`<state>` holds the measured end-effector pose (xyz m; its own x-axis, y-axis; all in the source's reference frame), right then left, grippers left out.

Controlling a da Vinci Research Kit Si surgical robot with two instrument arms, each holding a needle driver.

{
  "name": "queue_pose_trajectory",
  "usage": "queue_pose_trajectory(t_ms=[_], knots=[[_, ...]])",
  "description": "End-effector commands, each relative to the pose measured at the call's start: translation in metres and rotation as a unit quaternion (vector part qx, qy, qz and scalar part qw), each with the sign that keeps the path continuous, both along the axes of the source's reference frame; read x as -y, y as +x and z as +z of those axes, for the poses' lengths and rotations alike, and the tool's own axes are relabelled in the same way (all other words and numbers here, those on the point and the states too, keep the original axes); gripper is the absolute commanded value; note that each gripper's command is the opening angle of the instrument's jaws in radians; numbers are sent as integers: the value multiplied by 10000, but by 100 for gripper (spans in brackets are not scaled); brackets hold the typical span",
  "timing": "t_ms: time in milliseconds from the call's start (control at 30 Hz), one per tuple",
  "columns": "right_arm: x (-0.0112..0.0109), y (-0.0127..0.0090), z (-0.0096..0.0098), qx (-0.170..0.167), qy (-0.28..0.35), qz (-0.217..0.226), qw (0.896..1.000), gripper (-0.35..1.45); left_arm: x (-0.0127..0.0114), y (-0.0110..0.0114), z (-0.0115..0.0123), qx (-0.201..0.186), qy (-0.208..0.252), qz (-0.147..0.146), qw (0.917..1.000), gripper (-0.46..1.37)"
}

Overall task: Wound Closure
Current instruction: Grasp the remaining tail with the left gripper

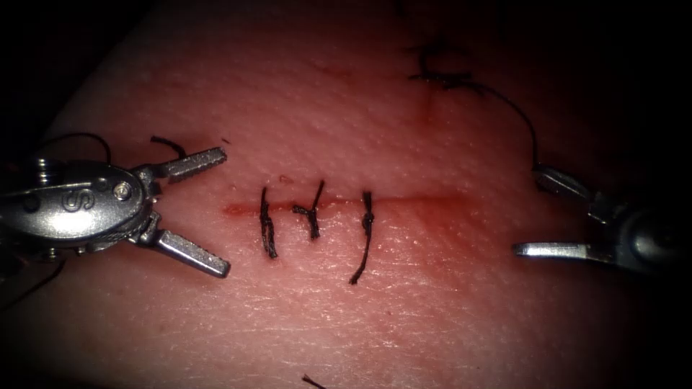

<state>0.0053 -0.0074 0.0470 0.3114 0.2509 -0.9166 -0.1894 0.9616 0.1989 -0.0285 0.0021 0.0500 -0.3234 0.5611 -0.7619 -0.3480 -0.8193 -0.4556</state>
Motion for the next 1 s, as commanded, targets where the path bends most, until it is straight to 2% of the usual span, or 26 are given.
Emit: queue_pose_trajectory(t_ms=[33,200,333,600,733,867,1000], knots=[[-1,0,0,16,-32,-140,9999,127,0,0,-1,-20,-56,-36,10000,86],[-1,1,0,-30,-124,-353,9993,127,4,0,-8,-59,-165,-45,9998,85],[-1,3,1,-124,-225,-461,9986,127,5,-1,-7,-98,-170,-76,9998,77],[0,10,5,-158,-271,-531,9981,127,9,2,-7,-129,-185,-93,9997,68],[2,12,7,-143,-275,-557,9980,127,14,2,-5,-165,-201,-120,9996,53],[3,13,8,-143,-284,-560,9979,127,19,-3,-3,-221,-306,-123,9992,29],[4,13,8,-143,-289,-562,9979,127,27,-12,0,-290,-447,-124,9985,19]])
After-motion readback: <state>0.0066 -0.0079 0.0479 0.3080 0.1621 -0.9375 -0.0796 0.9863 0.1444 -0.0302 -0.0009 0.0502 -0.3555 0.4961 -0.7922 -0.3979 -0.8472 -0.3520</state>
